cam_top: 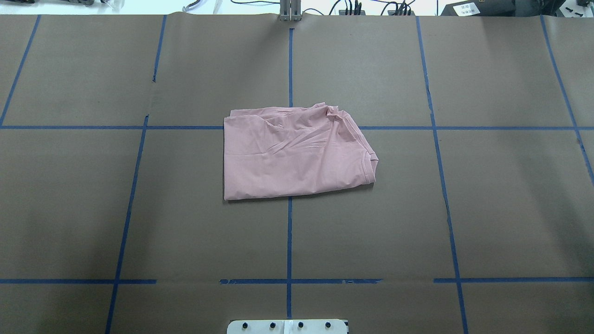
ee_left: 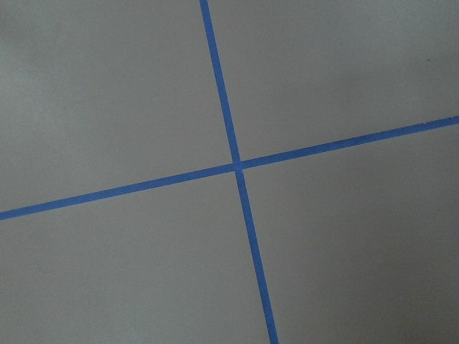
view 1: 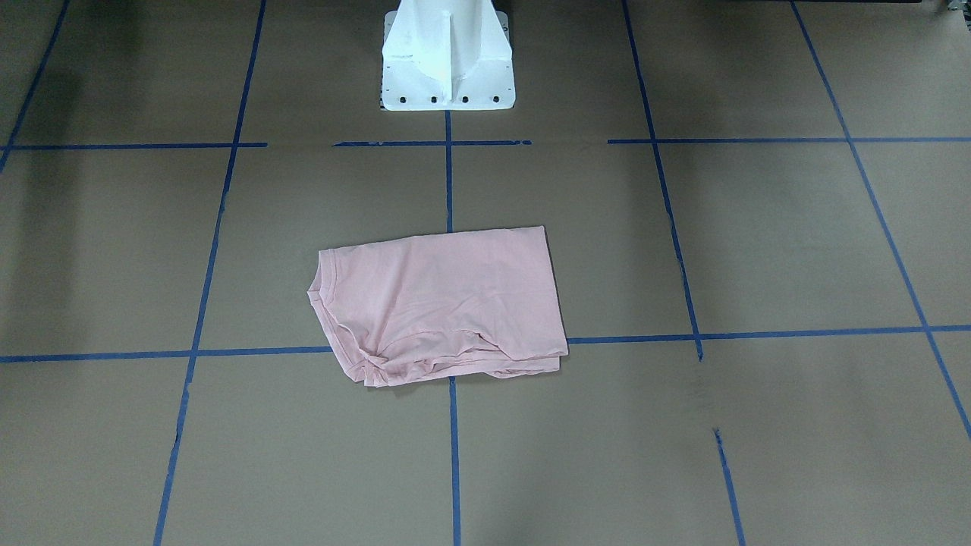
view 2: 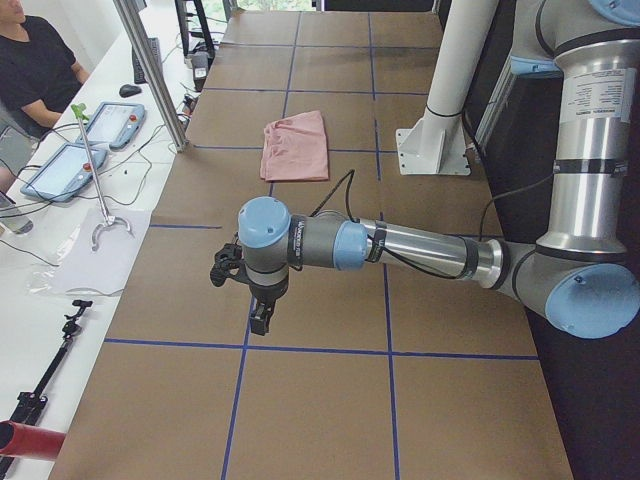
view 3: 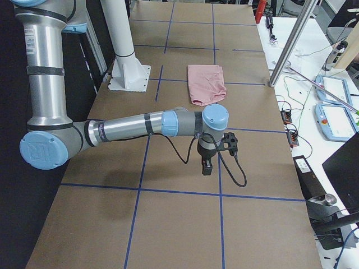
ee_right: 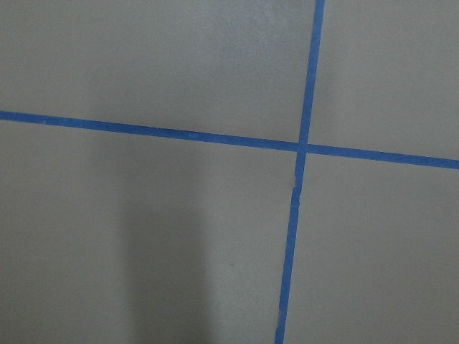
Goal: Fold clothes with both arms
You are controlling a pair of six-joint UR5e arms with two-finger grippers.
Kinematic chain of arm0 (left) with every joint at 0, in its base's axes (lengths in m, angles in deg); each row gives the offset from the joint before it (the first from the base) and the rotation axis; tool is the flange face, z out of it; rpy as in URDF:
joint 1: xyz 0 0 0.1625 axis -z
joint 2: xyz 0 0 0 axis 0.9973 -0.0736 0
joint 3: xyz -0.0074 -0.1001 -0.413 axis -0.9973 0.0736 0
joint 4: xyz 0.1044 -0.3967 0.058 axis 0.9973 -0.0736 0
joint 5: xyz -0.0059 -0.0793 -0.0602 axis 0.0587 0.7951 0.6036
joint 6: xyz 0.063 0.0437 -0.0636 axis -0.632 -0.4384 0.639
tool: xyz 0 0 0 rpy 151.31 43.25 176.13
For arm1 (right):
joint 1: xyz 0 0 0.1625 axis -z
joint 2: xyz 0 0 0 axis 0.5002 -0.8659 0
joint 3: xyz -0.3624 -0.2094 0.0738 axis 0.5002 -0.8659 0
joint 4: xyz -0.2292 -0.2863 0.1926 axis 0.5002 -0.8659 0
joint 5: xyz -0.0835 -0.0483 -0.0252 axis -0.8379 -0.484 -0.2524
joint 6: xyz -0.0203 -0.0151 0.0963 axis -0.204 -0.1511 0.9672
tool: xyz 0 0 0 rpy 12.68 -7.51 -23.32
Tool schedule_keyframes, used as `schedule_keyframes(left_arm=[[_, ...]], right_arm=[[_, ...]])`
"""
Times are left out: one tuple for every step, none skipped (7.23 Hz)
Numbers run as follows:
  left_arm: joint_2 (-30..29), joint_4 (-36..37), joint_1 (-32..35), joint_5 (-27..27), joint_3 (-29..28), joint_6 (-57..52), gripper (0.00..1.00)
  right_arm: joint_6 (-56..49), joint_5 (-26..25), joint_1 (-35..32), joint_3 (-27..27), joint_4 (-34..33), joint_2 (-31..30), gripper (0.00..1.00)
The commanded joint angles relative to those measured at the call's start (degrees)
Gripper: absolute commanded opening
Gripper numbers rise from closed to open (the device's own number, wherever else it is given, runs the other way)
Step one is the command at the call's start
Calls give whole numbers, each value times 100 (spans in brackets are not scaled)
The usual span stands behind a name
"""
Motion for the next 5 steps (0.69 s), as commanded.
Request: schedule_keyframes(left_arm=[[-77,-37,-24,-158,-65,10,100],[-95,-55,-24,-97,-66,-16,100],[-104,-133,-24,-97,-66,-34,100],[-104,-134,-24,-131,-75,-34,100],[-96,-117,-24,-97,21,18,100]], right_arm=[[3,36,0,0,-1,10,100],[3,44,0,0,-1,18,100],[12,53,0,0,-1,27,100],[12,53,0,0,-1,27,100],[12,53,0,0,8,27,100]])
